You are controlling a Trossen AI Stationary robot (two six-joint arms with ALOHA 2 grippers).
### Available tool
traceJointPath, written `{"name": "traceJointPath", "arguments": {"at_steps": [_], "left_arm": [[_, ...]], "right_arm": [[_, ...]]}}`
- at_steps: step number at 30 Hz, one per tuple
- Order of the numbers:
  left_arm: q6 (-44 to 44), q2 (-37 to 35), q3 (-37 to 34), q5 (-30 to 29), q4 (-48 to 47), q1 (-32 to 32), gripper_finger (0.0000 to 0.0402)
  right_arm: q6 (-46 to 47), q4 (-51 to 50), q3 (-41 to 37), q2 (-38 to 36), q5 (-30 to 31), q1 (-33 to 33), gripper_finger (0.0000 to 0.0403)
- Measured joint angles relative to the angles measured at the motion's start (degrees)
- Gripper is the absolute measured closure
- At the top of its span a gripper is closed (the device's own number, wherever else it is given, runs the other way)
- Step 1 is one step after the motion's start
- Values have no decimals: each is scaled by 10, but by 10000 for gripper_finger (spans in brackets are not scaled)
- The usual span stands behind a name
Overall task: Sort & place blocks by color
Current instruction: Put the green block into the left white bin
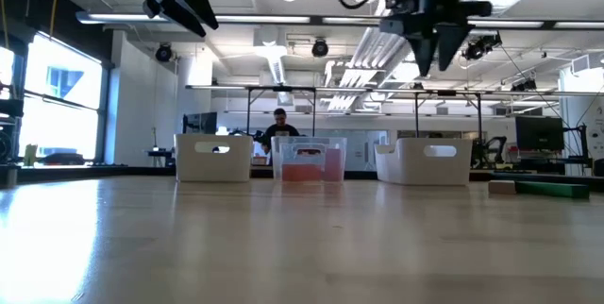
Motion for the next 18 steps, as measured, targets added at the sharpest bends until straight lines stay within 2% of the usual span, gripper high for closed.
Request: {"name": "traceJointPath", "arguments": {"at_steps": [8,18], "left_arm": [[9,0,0,0,1,0,167],[0,2,0,0,2,0,167]], "right_arm": [[80,12,-91,-57,-47,27,218],[102,-8,-100,-61,-93,44,218]]}}
